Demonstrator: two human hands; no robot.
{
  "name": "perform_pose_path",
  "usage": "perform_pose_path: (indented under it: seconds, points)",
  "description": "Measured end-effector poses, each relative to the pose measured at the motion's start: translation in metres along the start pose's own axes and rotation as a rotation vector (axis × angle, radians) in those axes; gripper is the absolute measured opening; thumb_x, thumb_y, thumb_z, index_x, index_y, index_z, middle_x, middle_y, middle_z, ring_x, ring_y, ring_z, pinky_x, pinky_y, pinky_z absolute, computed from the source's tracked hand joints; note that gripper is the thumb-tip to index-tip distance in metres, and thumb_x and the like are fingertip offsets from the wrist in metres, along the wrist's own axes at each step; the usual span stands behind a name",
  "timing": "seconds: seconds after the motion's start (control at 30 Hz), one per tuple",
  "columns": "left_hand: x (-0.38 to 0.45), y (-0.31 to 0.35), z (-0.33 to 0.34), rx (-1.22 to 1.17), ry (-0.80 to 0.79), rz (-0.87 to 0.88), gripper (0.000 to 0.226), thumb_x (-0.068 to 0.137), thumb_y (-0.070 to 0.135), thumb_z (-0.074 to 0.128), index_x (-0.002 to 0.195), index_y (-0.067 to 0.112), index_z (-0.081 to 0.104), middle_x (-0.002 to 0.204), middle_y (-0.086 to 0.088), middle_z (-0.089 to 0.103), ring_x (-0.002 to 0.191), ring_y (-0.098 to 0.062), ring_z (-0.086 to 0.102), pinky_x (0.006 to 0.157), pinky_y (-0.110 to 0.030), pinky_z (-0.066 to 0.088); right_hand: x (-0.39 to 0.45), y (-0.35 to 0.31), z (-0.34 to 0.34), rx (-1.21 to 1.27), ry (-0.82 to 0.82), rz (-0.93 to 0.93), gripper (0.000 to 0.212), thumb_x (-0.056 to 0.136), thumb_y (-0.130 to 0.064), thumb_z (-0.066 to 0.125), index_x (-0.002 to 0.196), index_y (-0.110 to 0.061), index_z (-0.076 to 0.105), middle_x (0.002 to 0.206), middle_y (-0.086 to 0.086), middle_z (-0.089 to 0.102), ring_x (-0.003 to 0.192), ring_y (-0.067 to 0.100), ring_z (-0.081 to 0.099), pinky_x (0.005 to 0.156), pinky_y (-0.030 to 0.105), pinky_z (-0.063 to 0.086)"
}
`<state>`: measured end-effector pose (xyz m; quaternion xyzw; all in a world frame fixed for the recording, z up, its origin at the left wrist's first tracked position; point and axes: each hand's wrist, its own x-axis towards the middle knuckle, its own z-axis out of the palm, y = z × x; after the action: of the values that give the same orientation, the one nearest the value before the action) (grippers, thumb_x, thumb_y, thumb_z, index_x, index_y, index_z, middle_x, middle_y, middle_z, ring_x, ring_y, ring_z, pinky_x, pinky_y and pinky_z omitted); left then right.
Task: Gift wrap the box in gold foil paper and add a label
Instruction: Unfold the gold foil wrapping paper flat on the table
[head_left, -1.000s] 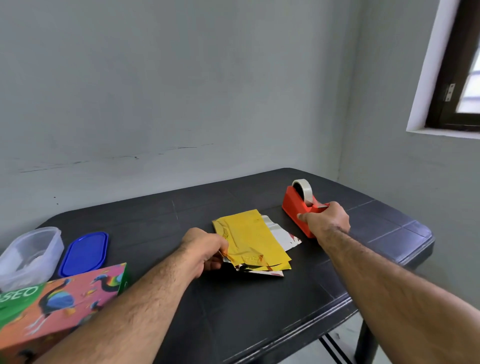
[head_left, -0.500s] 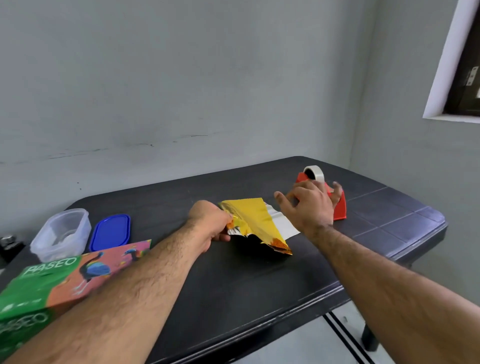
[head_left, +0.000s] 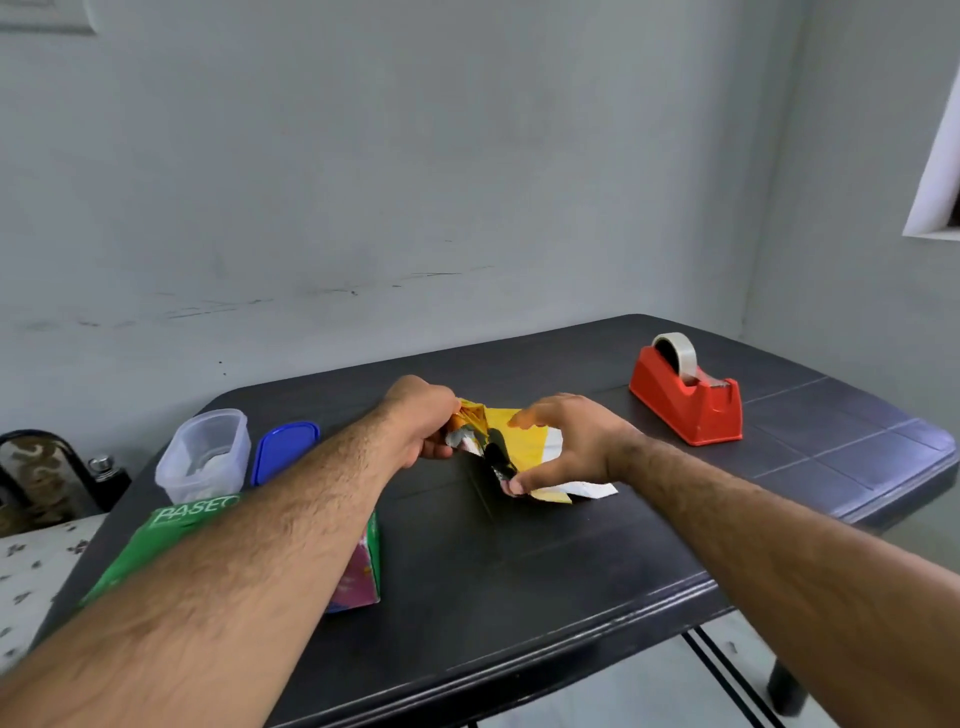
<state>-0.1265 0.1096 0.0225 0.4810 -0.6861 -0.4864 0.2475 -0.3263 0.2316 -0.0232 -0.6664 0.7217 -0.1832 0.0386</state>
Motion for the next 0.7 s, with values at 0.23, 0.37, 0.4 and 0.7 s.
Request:
perform_pose_path:
  seconds: [0.23, 0.37, 0.4, 0.7]
  points:
    - [0.011, -0.002, -0.023, 0.159, -0.006, 0.025, 0.012, 0.1, 0.016, 0.062, 0.091, 0.008, 0.064, 0.071, -0.01, 0.061, 0.052, -0.022, 0.058, 0.045, -0.024, 0.048, 0.017, -0.03, -0.016, 0.014, 0.303, -0.013, 0.018, 0.083, -0.025, 0.069, 0.096, -0.026, 0.08, 0.076, -0.012, 0.071, 0.077, 0.013, 0.066, 0.075, 0.028, 0.054]
    - [0.017, 0.004, -0.031, 0.614, 0.148, 0.231, 0.051, 0.101, 0.055, 0.052, 0.091, 0.008, 0.068, 0.08, -0.006, 0.069, 0.063, -0.023, 0.063, 0.057, -0.028, 0.047, 0.025, -0.039, -0.039, -0.06, 0.336, -0.009, 0.02, 0.091, -0.026, 0.065, 0.106, -0.026, 0.078, 0.094, -0.008, 0.077, 0.086, 0.018, 0.068, 0.077, 0.028, 0.053]
    - [0.016, 0.006, -0.03, 0.692, 0.188, 0.324, 0.062, 0.097, 0.069, 0.049, 0.096, 0.01, 0.069, 0.085, -0.001, 0.07, 0.07, -0.02, 0.064, 0.059, -0.029, 0.046, 0.027, -0.042, -0.044, -0.087, 0.332, -0.013, 0.023, 0.092, -0.026, 0.064, 0.11, -0.025, 0.077, 0.098, -0.007, 0.077, 0.089, 0.017, 0.068, 0.079, 0.029, 0.053]
    - [0.007, 0.031, -0.03, 0.645, 0.208, 0.566, 0.004, 0.084, 0.012, 0.065, 0.082, 0.014, 0.068, 0.082, -0.001, 0.067, 0.084, -0.027, 0.065, 0.057, -0.025, 0.037, 0.042, -0.071, -0.068, -0.17, 0.344, -0.028, 0.044, 0.088, -0.003, 0.06, 0.125, -0.024, 0.07, 0.114, -0.003, 0.074, 0.104, 0.021, 0.067, 0.091, 0.034, 0.057]
